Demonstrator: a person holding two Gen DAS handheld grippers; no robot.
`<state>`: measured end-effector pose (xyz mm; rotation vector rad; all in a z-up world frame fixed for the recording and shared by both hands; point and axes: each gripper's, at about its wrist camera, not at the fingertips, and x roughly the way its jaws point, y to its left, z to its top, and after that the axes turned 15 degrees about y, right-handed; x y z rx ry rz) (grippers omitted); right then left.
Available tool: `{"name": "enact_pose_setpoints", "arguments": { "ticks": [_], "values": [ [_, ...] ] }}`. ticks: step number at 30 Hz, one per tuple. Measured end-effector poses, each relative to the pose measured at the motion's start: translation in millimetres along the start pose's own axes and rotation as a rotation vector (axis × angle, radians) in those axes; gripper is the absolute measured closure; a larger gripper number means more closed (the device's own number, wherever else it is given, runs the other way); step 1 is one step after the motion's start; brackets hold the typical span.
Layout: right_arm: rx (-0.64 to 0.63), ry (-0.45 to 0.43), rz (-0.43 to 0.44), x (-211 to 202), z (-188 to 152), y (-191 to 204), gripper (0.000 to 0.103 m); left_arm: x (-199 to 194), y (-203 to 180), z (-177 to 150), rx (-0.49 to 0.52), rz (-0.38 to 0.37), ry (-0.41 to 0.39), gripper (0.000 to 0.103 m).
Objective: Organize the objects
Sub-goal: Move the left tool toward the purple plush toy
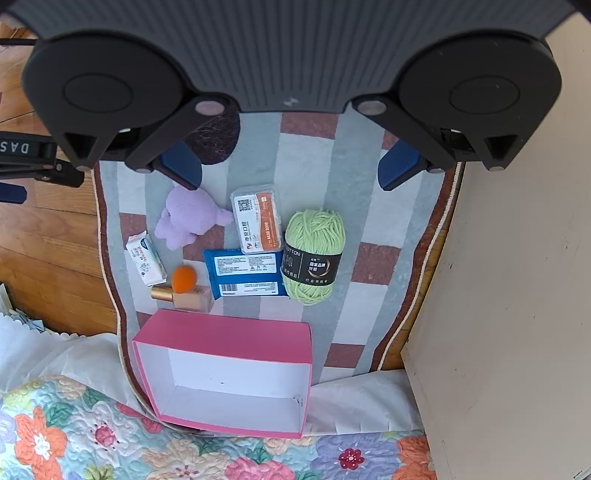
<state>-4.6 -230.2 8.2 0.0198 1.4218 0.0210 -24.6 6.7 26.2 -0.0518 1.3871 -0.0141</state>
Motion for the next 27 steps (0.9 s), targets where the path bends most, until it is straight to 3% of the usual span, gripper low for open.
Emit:
{"name": "enact_pose_setpoints", "arguments": {
  "ticks": [21, 27],
  "values": [
    [-0.010, -0.008, 0.018, 2.6, 0.0, 2.4, 0.003, 0.4, 7.9, -2.4, 0.014, 0.050, -0.064, 0.000],
    [-0.016, -0.021, 0.015, -0.7, -1.2, 3.9, 0.003, -3.5, 4.4, -9.9, 0.029, 0.074, -0.124, 0.000]
  ]
}}
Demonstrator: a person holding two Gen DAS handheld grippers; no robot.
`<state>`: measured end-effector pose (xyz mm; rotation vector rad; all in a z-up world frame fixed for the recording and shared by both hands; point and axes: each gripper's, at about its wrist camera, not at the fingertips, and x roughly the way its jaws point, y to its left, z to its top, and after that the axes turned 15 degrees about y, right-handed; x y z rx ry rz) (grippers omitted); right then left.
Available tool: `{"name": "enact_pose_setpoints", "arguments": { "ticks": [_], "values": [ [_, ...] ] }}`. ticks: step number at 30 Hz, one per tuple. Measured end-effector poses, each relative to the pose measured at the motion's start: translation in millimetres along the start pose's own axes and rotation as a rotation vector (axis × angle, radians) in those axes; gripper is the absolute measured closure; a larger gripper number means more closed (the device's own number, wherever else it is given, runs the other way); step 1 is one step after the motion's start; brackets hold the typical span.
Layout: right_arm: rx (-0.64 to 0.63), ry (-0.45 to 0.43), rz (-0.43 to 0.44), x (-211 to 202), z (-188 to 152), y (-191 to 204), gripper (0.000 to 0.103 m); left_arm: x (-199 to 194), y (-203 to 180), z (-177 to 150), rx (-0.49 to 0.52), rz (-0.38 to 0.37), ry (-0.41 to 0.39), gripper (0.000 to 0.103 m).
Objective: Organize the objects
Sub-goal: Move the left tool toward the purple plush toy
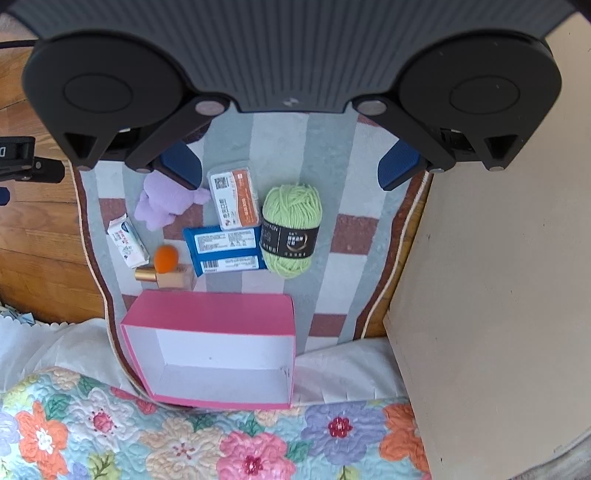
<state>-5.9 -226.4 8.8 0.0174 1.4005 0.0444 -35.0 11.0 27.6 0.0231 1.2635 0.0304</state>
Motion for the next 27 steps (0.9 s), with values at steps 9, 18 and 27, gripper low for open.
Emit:
{"name": "enact_pose_setpoints", "arguments": {
  "ticks": [9, 18, 27],
  "values": [
    [-0.009, -0.003, 0.021, -1.5, -2.7, 0.1, 0.003, -0.7, -2.5, -9.1, -0.020, 0.000, -0.034, 0.000],
    [-0.016, 0.003, 0.016, -0.2, -2.5, -2.1, 0.003, -4.4, -3.4, -4.9, -0.001, 0.019, -0.045, 0.000],
    [-0.006, -0.011, 0.006, -3.4, -1.2, -8.2, 0.003, -4.8, 4.9, 0.1, -0.037, -0.036, -0.014, 0.000]
  ]
}}
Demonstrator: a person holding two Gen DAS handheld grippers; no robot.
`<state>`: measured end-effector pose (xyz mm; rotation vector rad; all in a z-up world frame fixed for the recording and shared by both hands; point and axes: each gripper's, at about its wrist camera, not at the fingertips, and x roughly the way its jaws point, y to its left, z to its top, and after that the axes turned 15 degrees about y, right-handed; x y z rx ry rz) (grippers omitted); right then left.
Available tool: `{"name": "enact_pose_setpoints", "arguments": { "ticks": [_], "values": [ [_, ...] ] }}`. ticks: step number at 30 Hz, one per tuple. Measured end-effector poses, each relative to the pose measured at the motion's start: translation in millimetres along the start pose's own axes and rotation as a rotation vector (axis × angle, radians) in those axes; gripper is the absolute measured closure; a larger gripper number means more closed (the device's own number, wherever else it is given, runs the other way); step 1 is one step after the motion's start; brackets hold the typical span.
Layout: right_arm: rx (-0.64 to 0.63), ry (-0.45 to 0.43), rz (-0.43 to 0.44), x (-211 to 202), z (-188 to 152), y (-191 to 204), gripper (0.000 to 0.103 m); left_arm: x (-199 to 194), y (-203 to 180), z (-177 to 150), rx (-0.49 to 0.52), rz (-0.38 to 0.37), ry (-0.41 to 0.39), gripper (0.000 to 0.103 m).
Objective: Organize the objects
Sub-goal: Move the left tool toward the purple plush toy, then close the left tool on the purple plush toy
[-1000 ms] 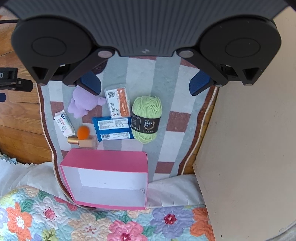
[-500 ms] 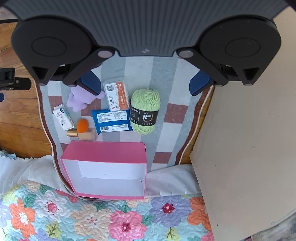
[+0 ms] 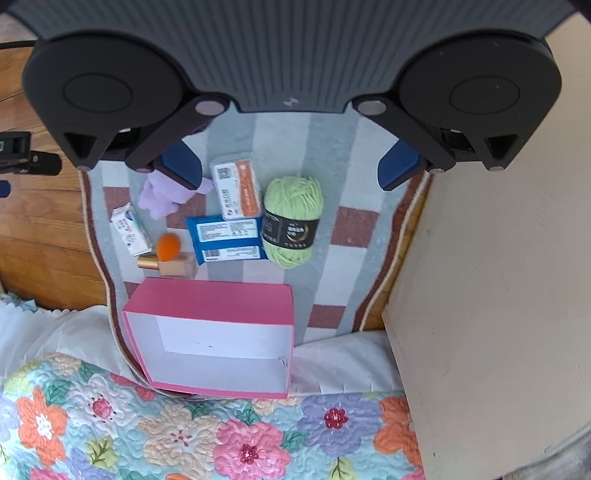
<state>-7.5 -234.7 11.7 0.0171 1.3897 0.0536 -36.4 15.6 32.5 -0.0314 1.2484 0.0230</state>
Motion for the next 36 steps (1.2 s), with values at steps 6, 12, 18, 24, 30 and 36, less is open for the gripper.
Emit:
{"name": "enact_pose_setpoints", "arguments": {
  "ticks": [6, 12, 18, 24, 30, 36],
  "values": [
    [-0.005, -0.003, -0.004, -1.7, -2.4, 0.0, 0.003, 4.5, 5.9, -3.2, -0.031, -0.066, 0.037, 0.001],
    [-0.066, -0.004, -0.039, -8.1, -0.4, 4.7, 0.003, -6.1, 0.8, -0.7, -0.007, -0.066, 0.026, 0.001],
    [-0.108, -0.030, -0.035, -28.1, 10.2, -1.4, 0.003, -22.3, -7.1, 14.8, 0.053, -0.089, 0.014, 0.001],
    [-0.210, -0.118, -0.053, -38.1, 15.2, 0.0, 0.003, -19.3, -21.3, 30.3, 0.102, -0.122, 0.024, 0.001],
    [-0.317, -0.258, -0.081, -16.4, 20.1, 1.7, 0.003, 6.9, -38.8, 46.5, 0.097, -0.187, 0.054, 0.001],
    [-0.469, -0.279, 0.068, 23.4, 20.3, 15.1, 0.004, 60.7, -57.3, 53.1, 0.063, -0.283, 0.133, 0.003]
  ]
}}
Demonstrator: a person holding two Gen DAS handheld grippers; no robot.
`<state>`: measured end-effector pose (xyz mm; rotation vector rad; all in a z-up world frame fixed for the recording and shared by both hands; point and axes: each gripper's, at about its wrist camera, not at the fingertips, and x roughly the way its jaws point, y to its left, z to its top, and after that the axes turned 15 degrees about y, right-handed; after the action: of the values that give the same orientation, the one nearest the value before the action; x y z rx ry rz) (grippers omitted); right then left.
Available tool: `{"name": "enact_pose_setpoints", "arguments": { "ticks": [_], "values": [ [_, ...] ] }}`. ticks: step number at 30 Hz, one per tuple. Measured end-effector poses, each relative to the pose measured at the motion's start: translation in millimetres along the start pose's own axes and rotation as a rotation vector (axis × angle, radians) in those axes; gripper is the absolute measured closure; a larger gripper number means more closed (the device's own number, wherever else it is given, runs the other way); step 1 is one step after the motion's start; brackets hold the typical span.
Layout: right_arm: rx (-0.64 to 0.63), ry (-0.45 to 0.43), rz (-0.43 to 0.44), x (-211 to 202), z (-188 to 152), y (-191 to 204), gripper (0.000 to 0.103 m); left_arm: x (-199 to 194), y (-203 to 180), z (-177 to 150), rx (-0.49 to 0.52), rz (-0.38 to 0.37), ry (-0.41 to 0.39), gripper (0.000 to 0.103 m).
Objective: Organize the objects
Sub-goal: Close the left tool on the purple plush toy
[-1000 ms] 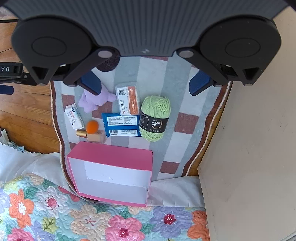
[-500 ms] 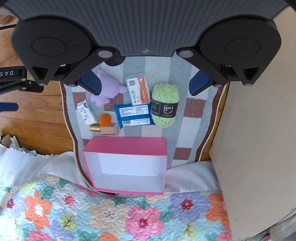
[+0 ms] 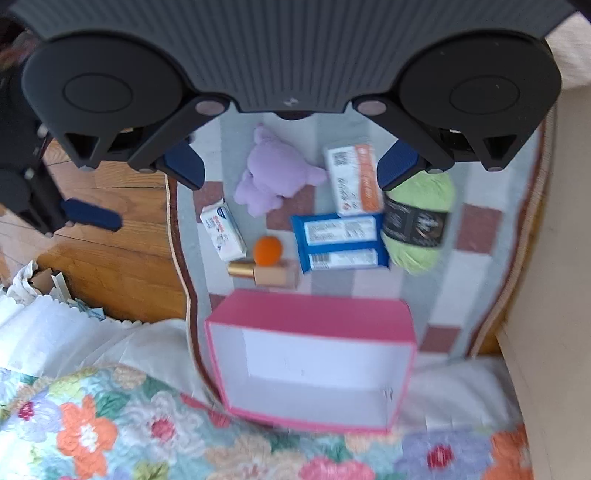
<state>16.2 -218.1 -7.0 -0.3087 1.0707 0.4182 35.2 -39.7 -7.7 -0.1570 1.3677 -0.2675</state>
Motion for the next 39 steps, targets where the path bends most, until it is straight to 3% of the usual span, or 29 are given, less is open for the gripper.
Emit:
{"name": "enact_pose_setpoints", "arguments": {
  "ticks": [4, 6, 10, 14, 16, 20, 26, 32, 37, 39],
  "values": [
    [-0.150, -0.014, -0.011, 25.1, -3.5, 13.1, 0.004, 44.7, 3.1, 4.4, -0.052, -0.050, 0.053, 0.008],
    [-0.232, -0.002, 0.023, 39.4, -4.7, 15.4, 0.003, 63.5, 5.2, 5.0, -0.074, -0.073, 0.069, 0.010],
    [-0.232, 0.106, 0.057, 77.4, -0.2, 10.8, 0.004, 93.7, 7.2, 1.1, -0.109, -0.077, 0.082, 0.014],
    [-0.292, 0.137, 0.067, 102.6, -3.1, 13.2, 0.004, 106.0, 8.3, -7.7, -0.116, -0.081, 0.069, 0.015],
    [-0.335, 0.161, 0.083, 114.9, -7.8, 14.4, 0.004, 111.5, 9.3, -10.2, -0.129, -0.089, 0.055, 0.023],
    [-0.315, 0.195, 0.103, 133.7, -17.8, 10.3, 0.003, 125.3, 17.4, -12.4, -0.205, -0.182, 0.072, 0.032],
    [-0.276, 0.225, 0.131, 151.3, -19.8, -1.7, 0.003, 144.6, 14.8, -13.0, -0.229, -0.158, 0.080, 0.032],
    [-0.368, 0.244, 0.158, 159.8, -20.2, -4.6, 0.002, 161.9, 28.2, -14.0, -0.296, -0.181, 0.134, 0.032],
    [-0.357, 0.259, 0.142, 170.9, -15.0, -5.9, 0.002, 170.6, 29.8, -17.4, -0.328, -0.209, 0.097, 0.033],
    [-0.332, 0.261, 0.150, 173.2, -15.7, -6.7, 0.002, 170.1, 27.5, -19.0, -0.324, -0.207, 0.069, 0.038]
  ]
}}
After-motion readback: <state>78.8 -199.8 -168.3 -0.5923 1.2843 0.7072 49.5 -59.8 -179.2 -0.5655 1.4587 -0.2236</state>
